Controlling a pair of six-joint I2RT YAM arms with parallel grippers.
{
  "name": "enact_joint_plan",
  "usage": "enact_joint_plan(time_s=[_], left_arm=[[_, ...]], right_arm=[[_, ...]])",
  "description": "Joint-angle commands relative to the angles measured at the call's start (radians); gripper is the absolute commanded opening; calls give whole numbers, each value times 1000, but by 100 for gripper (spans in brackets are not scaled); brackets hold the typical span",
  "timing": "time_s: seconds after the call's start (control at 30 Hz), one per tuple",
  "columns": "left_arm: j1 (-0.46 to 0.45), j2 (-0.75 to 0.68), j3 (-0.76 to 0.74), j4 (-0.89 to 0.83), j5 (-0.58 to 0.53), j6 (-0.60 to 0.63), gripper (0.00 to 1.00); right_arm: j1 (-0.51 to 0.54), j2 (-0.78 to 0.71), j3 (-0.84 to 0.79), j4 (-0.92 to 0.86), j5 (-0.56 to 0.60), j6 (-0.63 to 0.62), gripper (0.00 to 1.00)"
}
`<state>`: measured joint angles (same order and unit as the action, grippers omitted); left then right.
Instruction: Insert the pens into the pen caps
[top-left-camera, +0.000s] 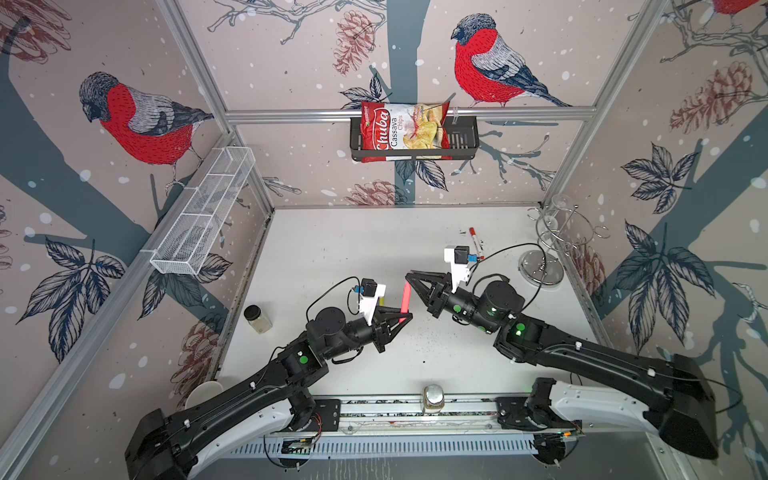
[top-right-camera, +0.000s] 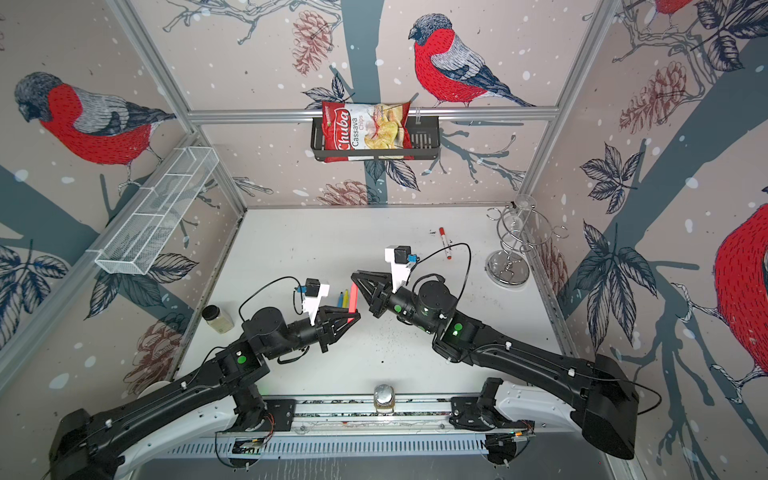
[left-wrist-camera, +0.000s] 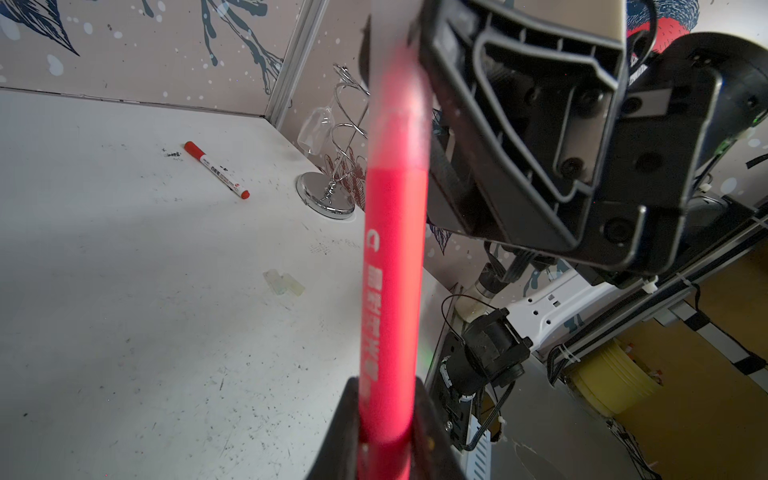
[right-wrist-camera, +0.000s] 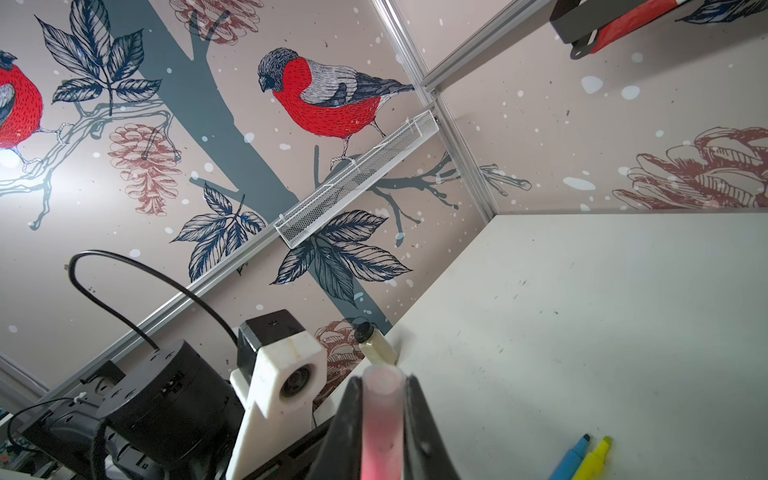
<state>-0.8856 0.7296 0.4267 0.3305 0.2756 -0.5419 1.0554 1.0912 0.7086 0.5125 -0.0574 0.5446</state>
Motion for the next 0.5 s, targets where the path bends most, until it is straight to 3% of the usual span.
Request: enact_joint_plan(time_s=[0.0, 0.27, 0.47], left_arm=[[13, -13, 29, 299, -167, -5, 0], [16, -31, 27, 282, -171, 5, 0], [16, -28, 1, 285, -176, -1, 0]], right_arm=[[21, 24, 2, -291, -130, -34, 6], [26, 16, 11, -298, -128, -49, 6], [24, 12, 30, -302, -132, -57, 13]])
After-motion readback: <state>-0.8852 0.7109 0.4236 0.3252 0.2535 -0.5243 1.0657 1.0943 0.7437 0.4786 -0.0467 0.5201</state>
